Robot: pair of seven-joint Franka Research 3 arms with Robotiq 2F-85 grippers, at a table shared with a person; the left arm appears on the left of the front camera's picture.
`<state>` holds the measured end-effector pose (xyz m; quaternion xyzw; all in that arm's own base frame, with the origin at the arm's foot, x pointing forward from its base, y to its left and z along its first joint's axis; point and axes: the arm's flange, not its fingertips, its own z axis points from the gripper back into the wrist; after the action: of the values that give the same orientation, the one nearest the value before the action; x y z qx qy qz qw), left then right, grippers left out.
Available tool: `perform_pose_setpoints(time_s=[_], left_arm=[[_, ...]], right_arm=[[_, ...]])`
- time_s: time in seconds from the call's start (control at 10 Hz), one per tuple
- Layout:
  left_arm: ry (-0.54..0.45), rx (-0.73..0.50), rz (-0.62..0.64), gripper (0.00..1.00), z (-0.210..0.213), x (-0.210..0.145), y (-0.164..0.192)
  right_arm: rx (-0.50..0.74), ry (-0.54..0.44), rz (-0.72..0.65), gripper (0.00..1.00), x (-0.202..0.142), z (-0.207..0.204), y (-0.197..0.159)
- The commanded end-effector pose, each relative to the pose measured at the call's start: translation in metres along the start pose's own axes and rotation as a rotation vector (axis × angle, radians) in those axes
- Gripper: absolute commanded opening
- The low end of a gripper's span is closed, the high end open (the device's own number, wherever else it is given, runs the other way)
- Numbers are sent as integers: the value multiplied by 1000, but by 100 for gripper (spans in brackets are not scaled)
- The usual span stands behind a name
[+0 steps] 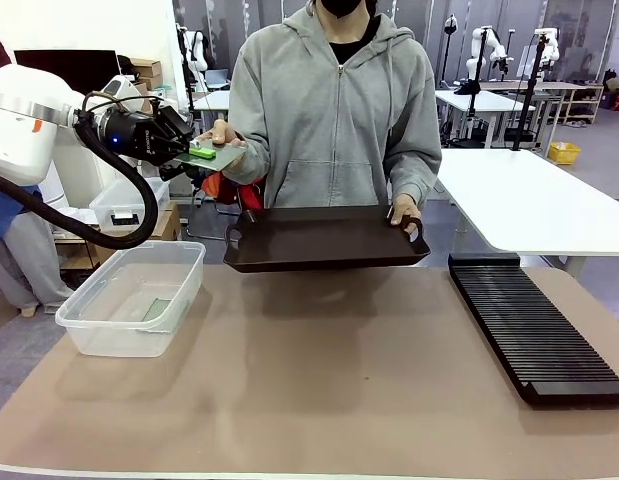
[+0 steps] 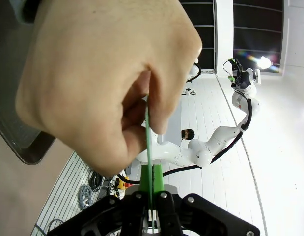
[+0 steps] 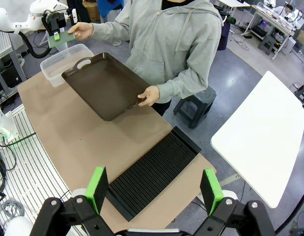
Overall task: Sort PCBs into racks and boxes based on the side picked up.
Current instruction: If the short side of the Blank PCB is picked up, insert it into the PCB Rack ; if the long side is picked up, place it in the Organizing box.
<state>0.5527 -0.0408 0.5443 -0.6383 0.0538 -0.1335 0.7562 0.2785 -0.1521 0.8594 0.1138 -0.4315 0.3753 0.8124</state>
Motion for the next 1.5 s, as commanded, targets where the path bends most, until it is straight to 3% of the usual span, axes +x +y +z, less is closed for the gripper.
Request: perform_pose_setpoints(time_s=[0.0, 1.4], left_arm=[[0, 0, -2, 0, 0, 0, 0], [0, 0, -2, 0, 0, 0, 0]], right_arm=[[5, 0, 2, 100, 0, -2, 2], [5, 0, 2, 100, 0, -2, 2]])
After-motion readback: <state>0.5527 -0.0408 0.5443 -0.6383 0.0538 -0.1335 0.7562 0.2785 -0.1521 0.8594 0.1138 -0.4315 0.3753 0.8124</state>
